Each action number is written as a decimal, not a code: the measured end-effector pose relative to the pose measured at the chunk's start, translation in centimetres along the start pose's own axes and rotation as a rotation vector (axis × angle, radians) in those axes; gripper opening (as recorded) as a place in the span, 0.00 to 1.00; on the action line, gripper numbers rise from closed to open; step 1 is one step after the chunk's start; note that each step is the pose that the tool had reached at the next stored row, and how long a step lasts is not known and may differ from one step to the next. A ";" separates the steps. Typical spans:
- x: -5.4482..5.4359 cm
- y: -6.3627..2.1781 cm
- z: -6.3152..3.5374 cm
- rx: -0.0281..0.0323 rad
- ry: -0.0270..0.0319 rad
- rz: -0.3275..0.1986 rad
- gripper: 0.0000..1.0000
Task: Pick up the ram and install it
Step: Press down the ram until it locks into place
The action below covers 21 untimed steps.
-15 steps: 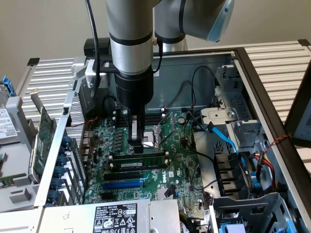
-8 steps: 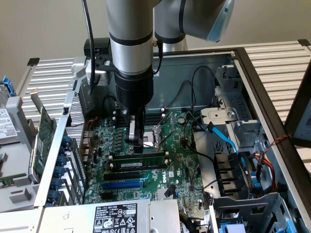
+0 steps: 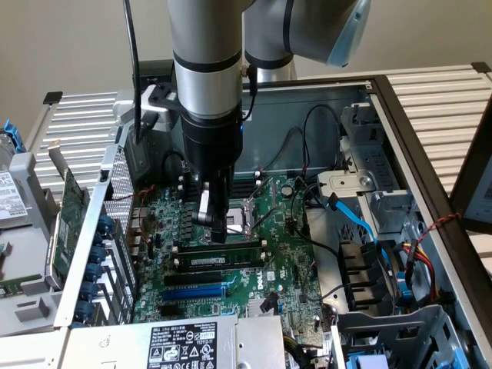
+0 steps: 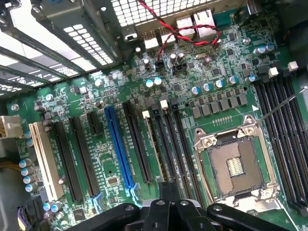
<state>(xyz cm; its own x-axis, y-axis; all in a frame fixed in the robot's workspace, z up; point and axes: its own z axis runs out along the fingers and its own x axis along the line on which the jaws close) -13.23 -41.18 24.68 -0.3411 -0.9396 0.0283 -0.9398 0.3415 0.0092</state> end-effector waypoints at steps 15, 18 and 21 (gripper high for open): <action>0.0 0.00 0.00 -0.0066 -0.0022 0.236 0.11; 0.0 0.00 0.00 -0.0079 -0.0026 0.282 0.11; 0.0 0.00 0.01 -0.0090 -0.0028 0.326 0.11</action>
<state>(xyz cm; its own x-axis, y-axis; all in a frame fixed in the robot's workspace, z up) -13.23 -41.18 24.67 -0.6242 -0.7808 0.0284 -0.7809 0.6246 0.0090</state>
